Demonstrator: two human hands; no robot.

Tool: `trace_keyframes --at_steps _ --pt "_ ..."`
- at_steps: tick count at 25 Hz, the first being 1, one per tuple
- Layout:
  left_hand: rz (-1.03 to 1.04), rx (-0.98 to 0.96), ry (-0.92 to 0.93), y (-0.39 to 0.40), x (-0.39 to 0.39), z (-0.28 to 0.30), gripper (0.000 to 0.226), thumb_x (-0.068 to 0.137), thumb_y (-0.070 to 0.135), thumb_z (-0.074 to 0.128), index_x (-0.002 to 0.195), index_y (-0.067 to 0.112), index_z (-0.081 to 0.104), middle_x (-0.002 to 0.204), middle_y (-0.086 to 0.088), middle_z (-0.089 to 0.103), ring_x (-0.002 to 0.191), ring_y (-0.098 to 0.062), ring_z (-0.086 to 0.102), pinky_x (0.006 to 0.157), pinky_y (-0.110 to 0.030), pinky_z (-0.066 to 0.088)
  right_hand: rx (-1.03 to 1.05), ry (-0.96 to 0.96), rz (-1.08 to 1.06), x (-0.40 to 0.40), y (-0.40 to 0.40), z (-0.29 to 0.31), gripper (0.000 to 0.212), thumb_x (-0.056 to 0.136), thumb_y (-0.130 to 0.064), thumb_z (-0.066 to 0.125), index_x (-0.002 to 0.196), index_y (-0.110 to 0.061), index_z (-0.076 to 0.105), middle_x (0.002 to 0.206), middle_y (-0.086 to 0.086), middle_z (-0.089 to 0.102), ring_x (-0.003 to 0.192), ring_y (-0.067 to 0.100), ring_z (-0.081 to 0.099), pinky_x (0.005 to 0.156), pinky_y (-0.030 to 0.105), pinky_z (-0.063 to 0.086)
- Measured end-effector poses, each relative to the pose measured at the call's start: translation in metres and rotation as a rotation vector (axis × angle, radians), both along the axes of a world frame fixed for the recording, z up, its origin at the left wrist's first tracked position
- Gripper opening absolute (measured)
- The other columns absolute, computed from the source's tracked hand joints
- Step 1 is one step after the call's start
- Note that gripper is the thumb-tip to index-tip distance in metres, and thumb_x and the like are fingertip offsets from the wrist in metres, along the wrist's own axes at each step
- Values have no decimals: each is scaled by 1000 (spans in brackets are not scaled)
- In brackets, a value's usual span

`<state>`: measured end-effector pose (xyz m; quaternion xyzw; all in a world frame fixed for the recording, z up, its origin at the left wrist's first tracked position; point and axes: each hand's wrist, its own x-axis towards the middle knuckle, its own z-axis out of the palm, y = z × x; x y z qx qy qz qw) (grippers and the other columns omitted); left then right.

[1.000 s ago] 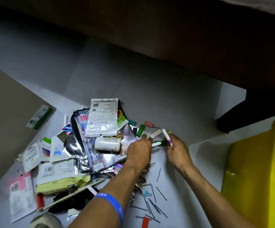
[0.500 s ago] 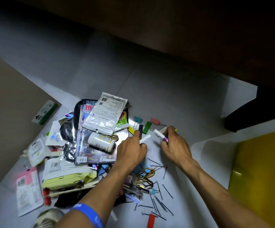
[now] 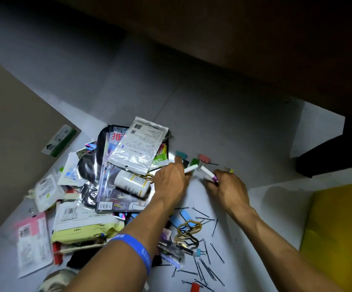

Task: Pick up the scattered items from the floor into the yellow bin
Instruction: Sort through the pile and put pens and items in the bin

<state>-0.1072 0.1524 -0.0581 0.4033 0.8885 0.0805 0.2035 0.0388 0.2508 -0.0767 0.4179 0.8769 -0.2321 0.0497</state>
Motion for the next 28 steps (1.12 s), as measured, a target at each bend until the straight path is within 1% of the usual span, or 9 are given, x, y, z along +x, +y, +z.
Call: trace_keyframes --at_steps 3,5,8,12,15,18,21,25,28 --pt "-30 -60 -60 7 6 -7 34 95 41 52 106 10 60 101 -12 67 95 -33 64 70 -33 42 -30 60 -133 -9 -1 4 30 83 -47 59 72 -24 43 60 -11 44 51 10 43 45 21 21" --pt "-10 -96 -119 -2 12 -10 42 89 50 54 101 10 62 100 -12 67 94 -33 63 70 -33 42 -78 133 -201 -24 2 6 27 79 -45 60 78 -24 44 62 -10 46 51 10 43 45 20 23" --pt "94 -135 -173 -12 13 -6 50 77 57 56 96 11 64 96 -13 67 91 -33 63 67 -29 39 -184 169 -215 -46 4 2 25 83 -38 61 92 -23 43 74 -5 54 66 24 56 48 25 28" --pt "371 28 -593 -30 10 4 25 68 39 64 74 15 60 66 0 64 59 -17 61 49 -25 42 -123 120 -101 -55 -1 -9 30 89 -41 58 111 -23 49 97 2 64 86 30 61 63 29 37" --pt "580 189 -875 -41 5 8 12 76 16 61 80 5 65 56 -6 68 48 -16 62 50 -33 55 -39 97 -67 -61 -6 -9 32 90 -50 58 100 -21 48 94 2 61 78 27 58 61 30 37" --pt "671 334 -1050 -46 2 9 19 84 11 54 102 12 62 56 -9 63 41 -17 50 40 -24 41 11 73 -80 -66 -13 -8 30 90 -49 53 97 -21 44 90 2 59 75 26 60 60 30 41" --pt "807 449 -1197 -52 3 10 21 81 2 45 92 3 63 59 -14 58 41 -20 47 38 -20 29 4 49 -124 -71 -19 -6 34 87 -51 54 101 -21 44 86 1 58 78 29 62 62 33 47" --pt "963 517 -1296 -61 4 16 21 79 -8 39 89 2 55 66 -16 60 47 -22 53 37 -20 29 -63 -20 -144 -74 -25 -4 29 80 -33 60 101 -21 43 83 4 60 70 26 54 59 31 41" --pt "1040 544 -1317 -59 5 20 12 86 0 49 95 5 55 67 -10 62 51 -19 55 39 -21 33 -429 245 -347 -65 -27 13 23 73 -31 64 90 -26 50 77 3 63 67 21 58 59 35 47"
